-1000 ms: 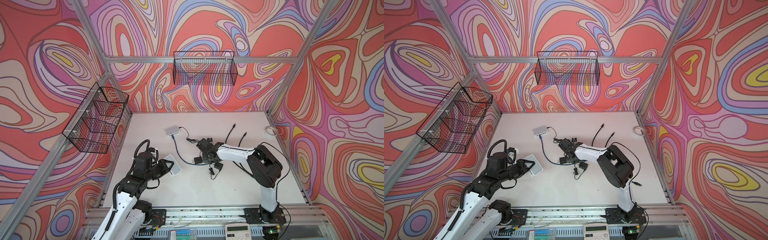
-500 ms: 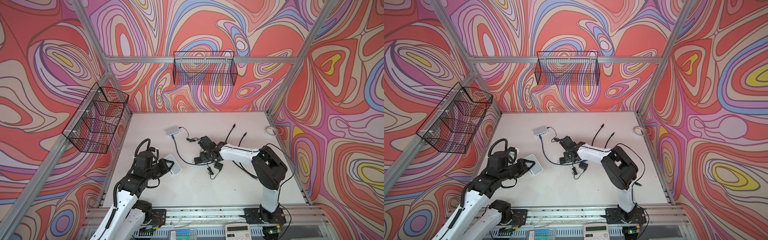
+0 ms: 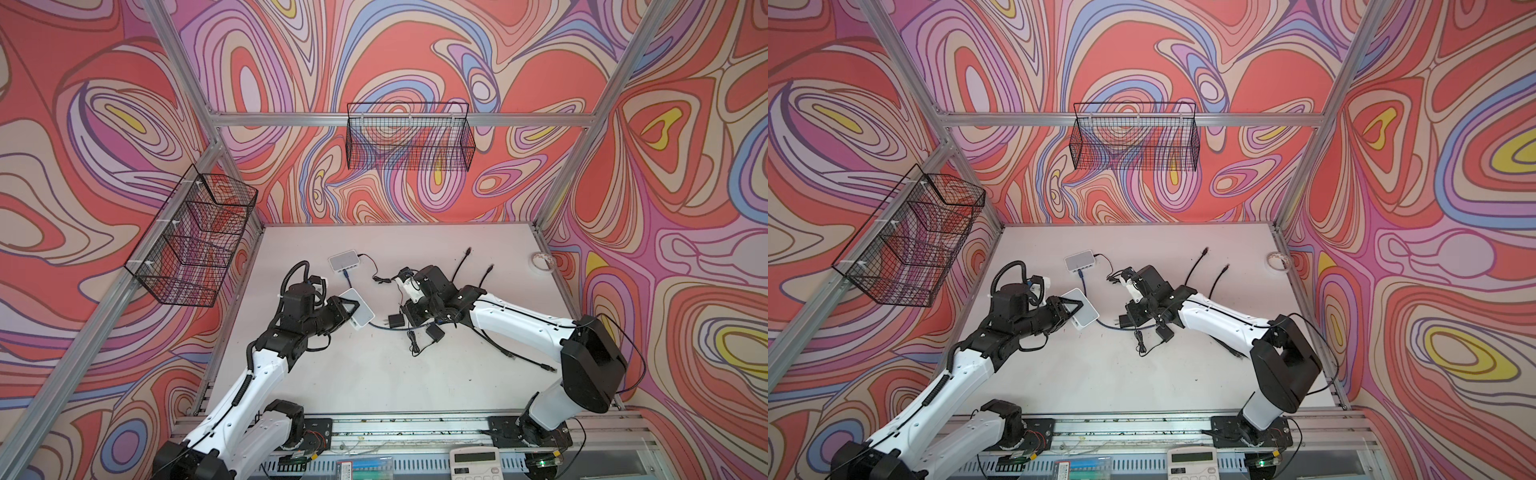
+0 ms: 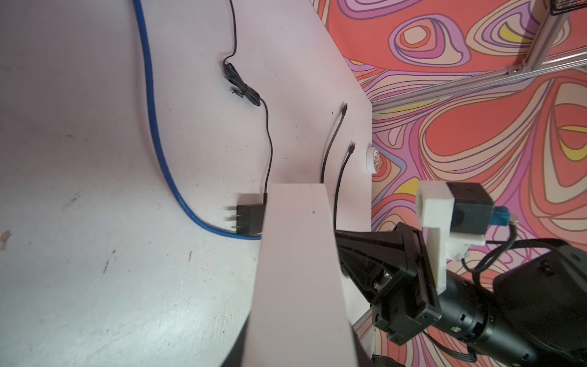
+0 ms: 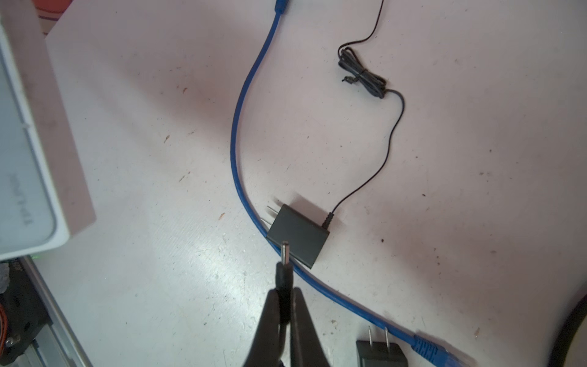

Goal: Insert the plug into the switch port
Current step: 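Bring the barrel plug to the switch port while the left gripper presents the switch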

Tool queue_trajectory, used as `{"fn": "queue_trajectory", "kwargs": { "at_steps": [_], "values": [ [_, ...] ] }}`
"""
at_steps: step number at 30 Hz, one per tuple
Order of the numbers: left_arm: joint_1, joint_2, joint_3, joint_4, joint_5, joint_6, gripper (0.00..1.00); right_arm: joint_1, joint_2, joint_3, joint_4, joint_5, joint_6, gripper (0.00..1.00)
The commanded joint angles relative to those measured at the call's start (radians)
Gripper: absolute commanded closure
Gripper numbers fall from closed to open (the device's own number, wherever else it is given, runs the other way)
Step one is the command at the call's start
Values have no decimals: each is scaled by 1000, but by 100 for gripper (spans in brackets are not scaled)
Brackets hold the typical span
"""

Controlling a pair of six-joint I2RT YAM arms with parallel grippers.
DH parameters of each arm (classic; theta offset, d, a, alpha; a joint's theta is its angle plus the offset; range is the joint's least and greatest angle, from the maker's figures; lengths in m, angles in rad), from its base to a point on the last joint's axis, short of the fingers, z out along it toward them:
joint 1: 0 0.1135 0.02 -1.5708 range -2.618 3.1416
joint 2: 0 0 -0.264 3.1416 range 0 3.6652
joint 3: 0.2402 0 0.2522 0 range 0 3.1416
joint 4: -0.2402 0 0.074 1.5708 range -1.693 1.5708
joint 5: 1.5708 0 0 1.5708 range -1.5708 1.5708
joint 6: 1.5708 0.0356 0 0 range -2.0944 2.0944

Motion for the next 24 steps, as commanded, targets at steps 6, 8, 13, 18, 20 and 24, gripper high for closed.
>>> {"fn": "queue_trajectory", "kwargs": {
  "at_steps": [6,8,13,18,20,24],
  "values": [
    [4,158,55,371,95,-51,100,5,-95,-56,29,-126,28,100],
    [2,201,64,404,112,-64,100,10,-111,-70,45,-143,40,100],
    [-5,315,73,539,187,-132,100,23,-127,-76,56,-153,60,100],
    [-19,408,72,664,223,-203,100,39,-129,-72,76,-155,81,100],
    [-31,433,77,679,230,-213,100,41,-126,-65,75,-147,85,100],
    [-41,458,85,675,241,-213,100,42,-113,-43,66,-131,86,100]
  ]
}}
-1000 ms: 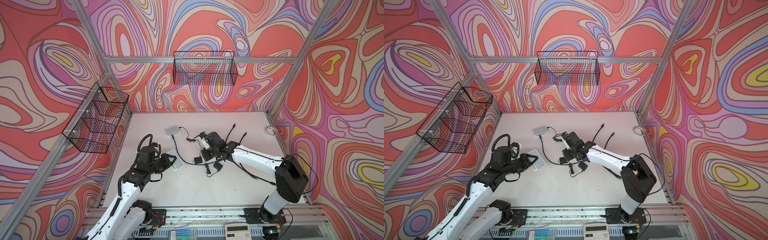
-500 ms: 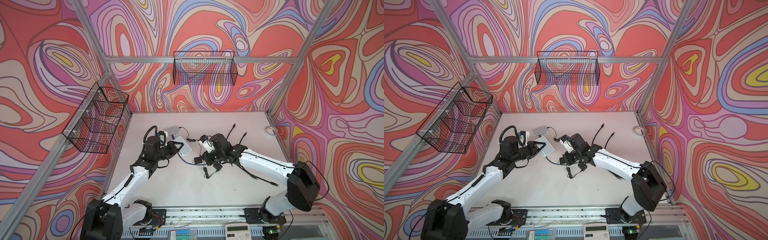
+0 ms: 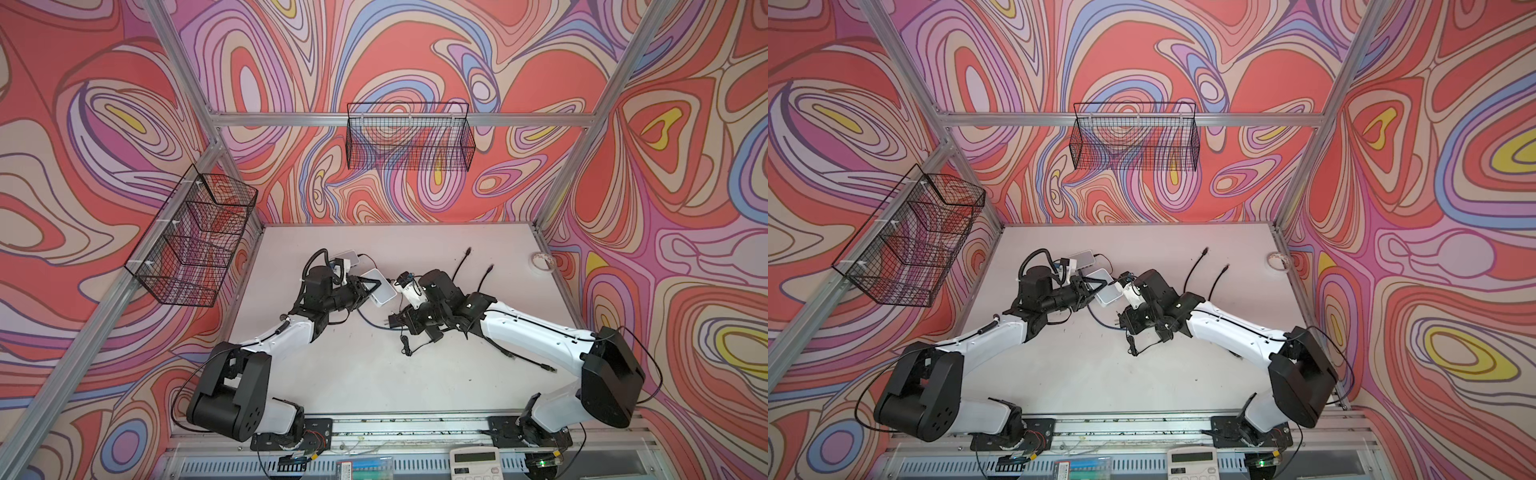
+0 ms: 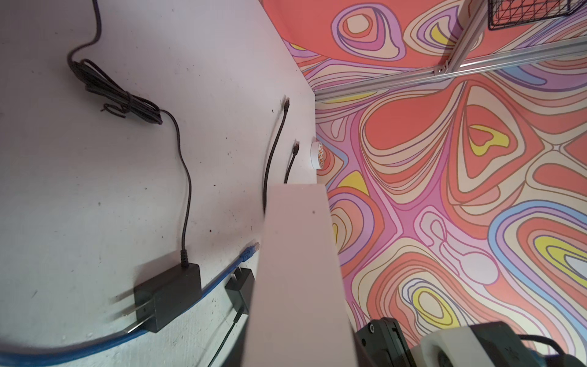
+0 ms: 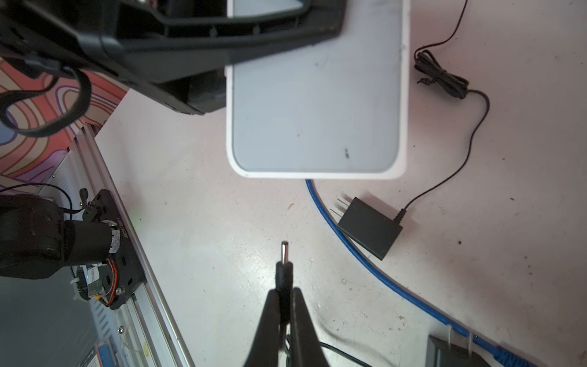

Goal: Insert the plug into the switch port

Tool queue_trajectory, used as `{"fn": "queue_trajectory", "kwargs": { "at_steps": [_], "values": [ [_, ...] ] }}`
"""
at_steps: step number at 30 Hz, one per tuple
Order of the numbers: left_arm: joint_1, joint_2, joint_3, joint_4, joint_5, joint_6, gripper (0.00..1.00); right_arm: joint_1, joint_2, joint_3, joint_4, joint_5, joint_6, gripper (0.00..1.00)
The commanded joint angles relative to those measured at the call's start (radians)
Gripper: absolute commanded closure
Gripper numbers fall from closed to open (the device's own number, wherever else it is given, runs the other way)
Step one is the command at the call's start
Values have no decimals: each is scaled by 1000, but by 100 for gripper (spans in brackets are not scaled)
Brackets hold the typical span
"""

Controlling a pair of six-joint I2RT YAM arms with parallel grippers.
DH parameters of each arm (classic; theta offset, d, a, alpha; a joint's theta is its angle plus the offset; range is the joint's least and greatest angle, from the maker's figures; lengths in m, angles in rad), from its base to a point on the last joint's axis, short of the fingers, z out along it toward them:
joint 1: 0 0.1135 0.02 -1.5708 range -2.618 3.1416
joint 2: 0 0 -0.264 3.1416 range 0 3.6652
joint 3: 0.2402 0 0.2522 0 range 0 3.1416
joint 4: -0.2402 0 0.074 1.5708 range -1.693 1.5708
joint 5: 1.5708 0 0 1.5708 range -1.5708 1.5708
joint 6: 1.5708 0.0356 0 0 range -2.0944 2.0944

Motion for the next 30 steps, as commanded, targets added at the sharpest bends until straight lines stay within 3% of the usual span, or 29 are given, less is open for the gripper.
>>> {"fn": "queue_trajectory", "kwargs": {
  "at_steps": [1,30],
  "values": [
    [-7,7,37,88,42,-27,100,3,-9,21,10,17,9,100],
    [-6,-19,18,24,110,2,100,4,-22,57,-24,103,0,100]
  ]
}}
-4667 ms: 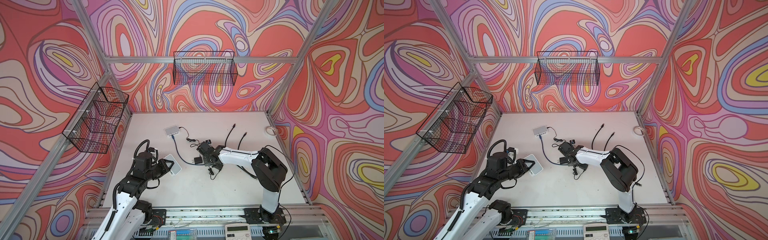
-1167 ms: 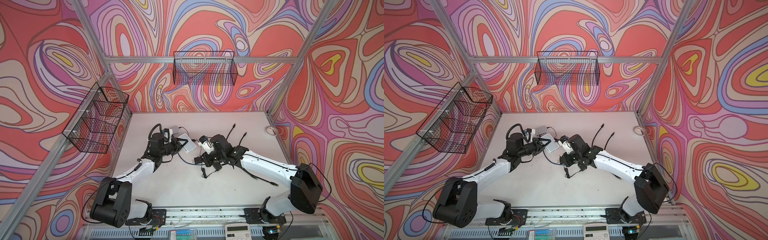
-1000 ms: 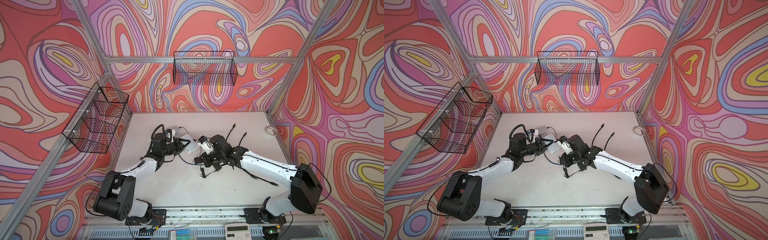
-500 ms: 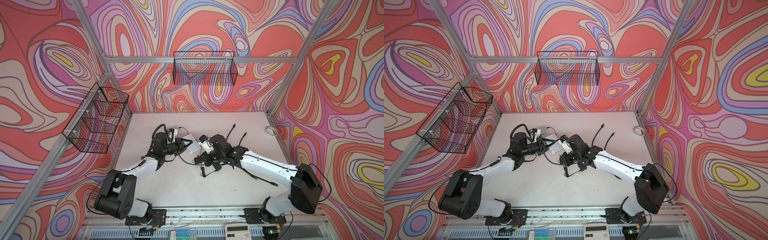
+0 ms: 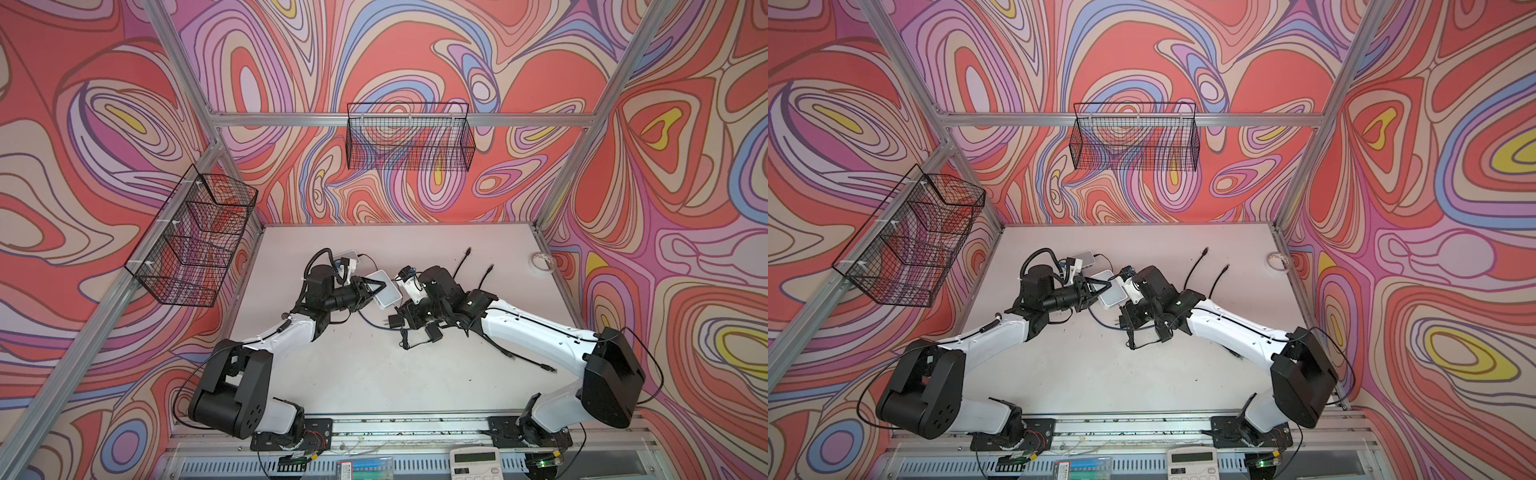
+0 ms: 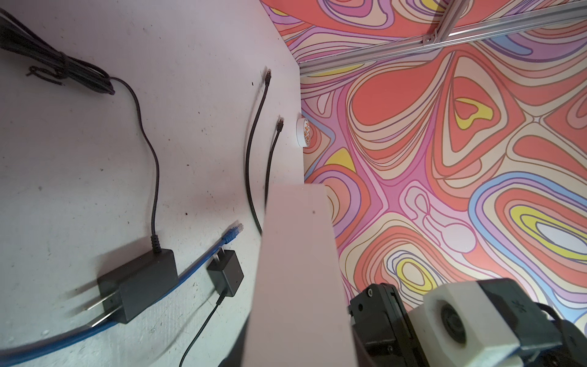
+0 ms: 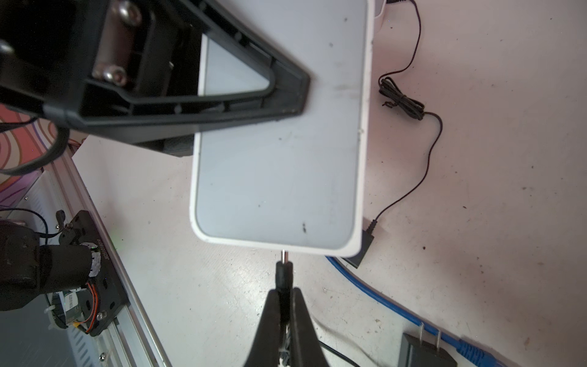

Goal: Insert the plug into the switch port

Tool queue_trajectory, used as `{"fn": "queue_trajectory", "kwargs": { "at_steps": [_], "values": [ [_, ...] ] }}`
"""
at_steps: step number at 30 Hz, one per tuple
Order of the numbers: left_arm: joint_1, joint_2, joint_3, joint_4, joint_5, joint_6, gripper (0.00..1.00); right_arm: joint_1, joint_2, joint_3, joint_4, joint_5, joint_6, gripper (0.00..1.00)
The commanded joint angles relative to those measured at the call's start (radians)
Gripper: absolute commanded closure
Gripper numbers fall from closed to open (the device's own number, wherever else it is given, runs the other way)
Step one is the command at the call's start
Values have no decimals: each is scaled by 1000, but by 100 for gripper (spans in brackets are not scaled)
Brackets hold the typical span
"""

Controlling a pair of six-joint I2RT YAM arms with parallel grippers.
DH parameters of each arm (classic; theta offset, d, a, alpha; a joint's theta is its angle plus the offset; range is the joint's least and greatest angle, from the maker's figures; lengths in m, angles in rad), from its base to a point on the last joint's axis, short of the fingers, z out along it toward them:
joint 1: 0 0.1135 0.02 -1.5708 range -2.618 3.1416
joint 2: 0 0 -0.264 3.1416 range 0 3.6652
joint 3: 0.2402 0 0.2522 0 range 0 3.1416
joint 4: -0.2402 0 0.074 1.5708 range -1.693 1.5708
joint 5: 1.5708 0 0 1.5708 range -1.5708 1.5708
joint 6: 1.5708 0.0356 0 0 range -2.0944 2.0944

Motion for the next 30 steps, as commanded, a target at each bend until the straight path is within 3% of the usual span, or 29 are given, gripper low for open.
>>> {"fn": "queue_trajectory", "kwargs": {
  "at_steps": [1,30],
  "values": [
    [-1,-27,7,9,17,10,100,4,-23,19,-3,16,-2,100],
    [-1,-32,4,-21,45,20,100,3,-4,49,18,26,1,100]
  ]
}}
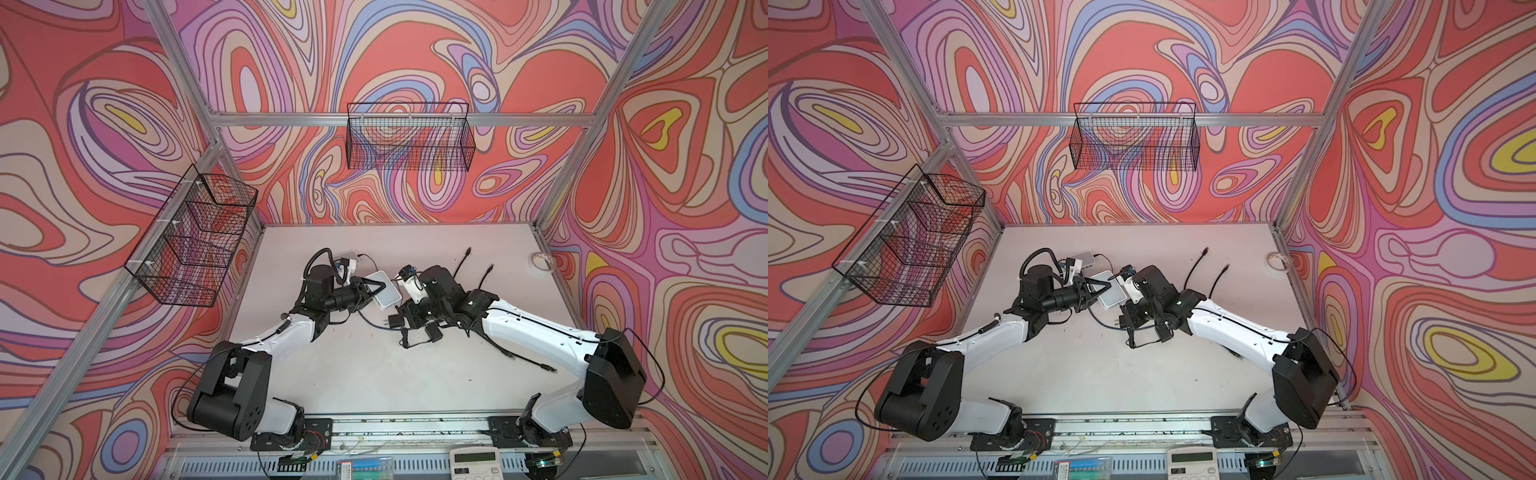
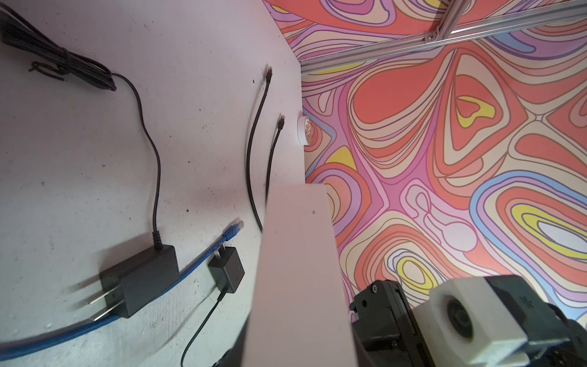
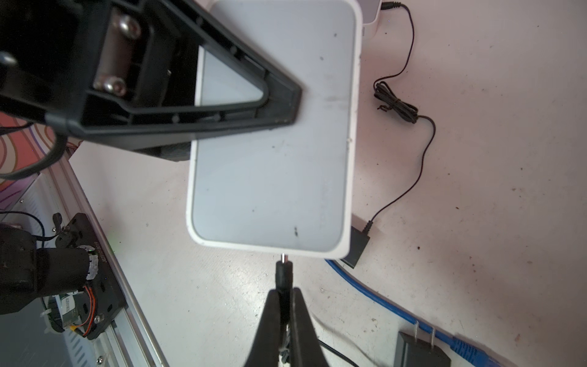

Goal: Insert the plug into the switch port

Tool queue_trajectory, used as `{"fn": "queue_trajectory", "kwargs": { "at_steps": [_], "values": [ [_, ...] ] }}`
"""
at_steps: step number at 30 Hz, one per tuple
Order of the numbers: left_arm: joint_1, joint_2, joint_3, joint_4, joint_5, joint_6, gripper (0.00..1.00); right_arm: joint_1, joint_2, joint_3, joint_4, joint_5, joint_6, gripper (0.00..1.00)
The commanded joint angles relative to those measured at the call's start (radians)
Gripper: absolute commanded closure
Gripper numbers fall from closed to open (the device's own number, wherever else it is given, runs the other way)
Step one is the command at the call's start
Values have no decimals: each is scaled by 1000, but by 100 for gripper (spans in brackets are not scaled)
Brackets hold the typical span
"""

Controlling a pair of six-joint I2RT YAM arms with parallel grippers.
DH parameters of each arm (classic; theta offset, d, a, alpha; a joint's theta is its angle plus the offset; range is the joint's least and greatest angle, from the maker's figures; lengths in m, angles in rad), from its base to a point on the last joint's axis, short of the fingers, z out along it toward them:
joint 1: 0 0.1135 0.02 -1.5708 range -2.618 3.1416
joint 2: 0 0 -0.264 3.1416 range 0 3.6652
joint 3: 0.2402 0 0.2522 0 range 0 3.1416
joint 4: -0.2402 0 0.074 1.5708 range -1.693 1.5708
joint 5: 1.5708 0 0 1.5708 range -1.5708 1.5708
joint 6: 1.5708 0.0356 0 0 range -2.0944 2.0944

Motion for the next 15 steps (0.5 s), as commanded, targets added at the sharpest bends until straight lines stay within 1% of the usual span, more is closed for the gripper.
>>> {"fn": "queue_trajectory", "kwargs": {
  "at_steps": [1,15],
  "values": [
    [-1,-21,3,-5,41,16,100,3,4,46,25,12,0,100],
    [-15,-25,9,-15,65,5,100,3,55,118,13,6,-25,100]
  ]
}}
